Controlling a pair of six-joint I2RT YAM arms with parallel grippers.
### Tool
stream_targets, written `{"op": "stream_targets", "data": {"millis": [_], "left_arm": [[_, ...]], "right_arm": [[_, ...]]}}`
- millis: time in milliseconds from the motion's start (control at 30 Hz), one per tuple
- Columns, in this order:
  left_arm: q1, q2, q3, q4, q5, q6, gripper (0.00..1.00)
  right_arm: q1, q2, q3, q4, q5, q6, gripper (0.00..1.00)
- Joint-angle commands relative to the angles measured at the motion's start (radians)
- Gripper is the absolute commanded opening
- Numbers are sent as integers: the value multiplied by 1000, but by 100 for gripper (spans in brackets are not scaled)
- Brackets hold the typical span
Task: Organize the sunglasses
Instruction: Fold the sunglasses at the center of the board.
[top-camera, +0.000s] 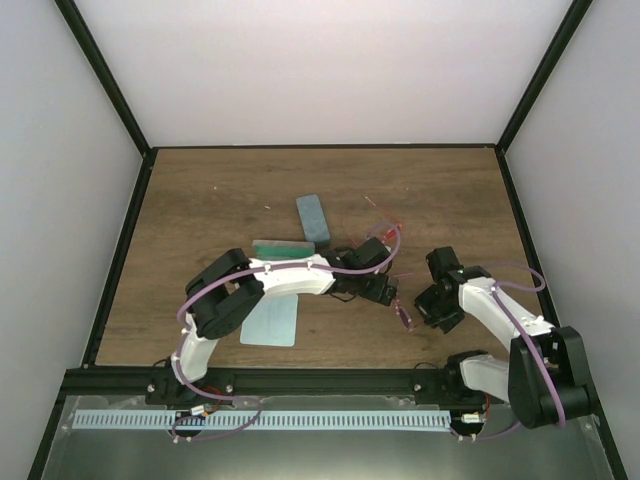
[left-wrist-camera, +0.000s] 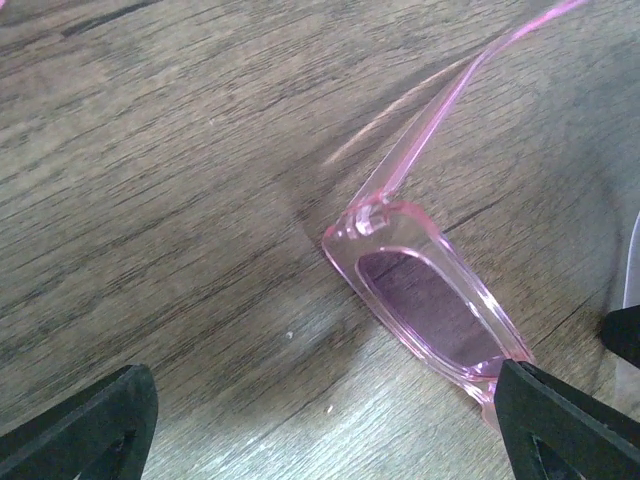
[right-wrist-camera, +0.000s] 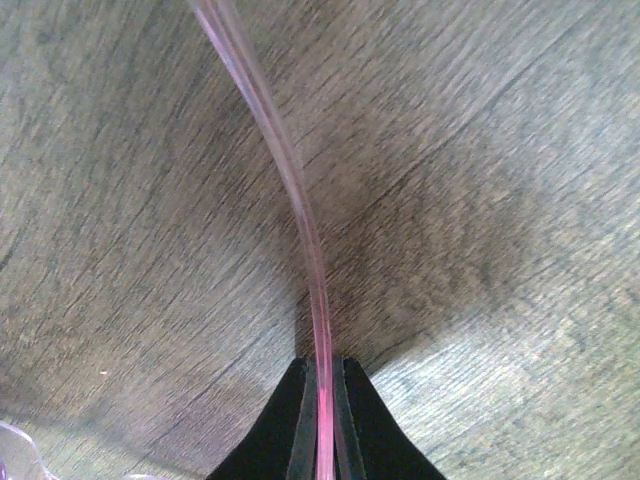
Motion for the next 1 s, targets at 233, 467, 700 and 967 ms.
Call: {"op": "stream_targets", "data": {"millis": [233, 467, 700, 967], "left_arm": [[1, 118, 111, -2, 27, 21, 93], [-1, 168, 157, -9, 37, 21, 93], [-3, 185, 157, -9, 55, 6, 93], [-22, 195, 154, -8, 69, -1, 93]], "right_arm": [[-8, -89, -50, 23, -39, 2, 1], [-7, -149, -86, 45, -69, -51, 1], [-6, -144, -71, 99, -94, -185, 1], [7, -37, -16, 121, -103, -270, 3]]}}
